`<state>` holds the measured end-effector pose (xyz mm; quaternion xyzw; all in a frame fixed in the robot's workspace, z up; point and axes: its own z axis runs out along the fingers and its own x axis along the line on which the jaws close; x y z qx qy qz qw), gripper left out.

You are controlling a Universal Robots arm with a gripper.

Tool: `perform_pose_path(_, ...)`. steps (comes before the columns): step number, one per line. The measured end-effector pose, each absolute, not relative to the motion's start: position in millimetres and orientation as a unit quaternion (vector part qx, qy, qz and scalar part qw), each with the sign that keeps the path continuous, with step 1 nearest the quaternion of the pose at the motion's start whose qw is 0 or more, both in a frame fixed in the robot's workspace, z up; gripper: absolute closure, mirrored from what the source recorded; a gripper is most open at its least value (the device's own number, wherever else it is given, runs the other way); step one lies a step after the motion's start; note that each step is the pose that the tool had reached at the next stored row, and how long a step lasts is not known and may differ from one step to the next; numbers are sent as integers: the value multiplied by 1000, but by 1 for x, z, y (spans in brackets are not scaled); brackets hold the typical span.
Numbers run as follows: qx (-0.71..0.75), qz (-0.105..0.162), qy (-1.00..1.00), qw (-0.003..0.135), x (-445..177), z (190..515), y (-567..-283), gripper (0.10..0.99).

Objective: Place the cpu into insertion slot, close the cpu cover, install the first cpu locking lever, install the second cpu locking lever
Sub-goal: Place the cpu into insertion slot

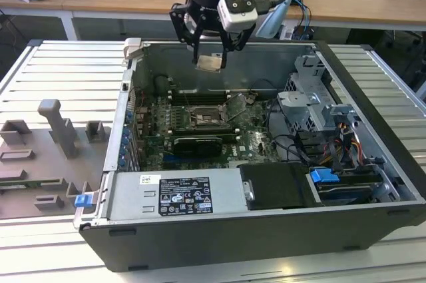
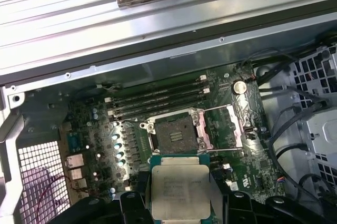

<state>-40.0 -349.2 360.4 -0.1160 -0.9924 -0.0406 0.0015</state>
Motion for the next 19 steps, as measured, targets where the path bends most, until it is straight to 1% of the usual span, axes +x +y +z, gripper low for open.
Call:
perform_pose_path(5, -134, -41, -990, 1, -40, 358, -349, 545)
perform_pose_path(19, -276, -40, -960, -5, -40, 346, -349, 545)
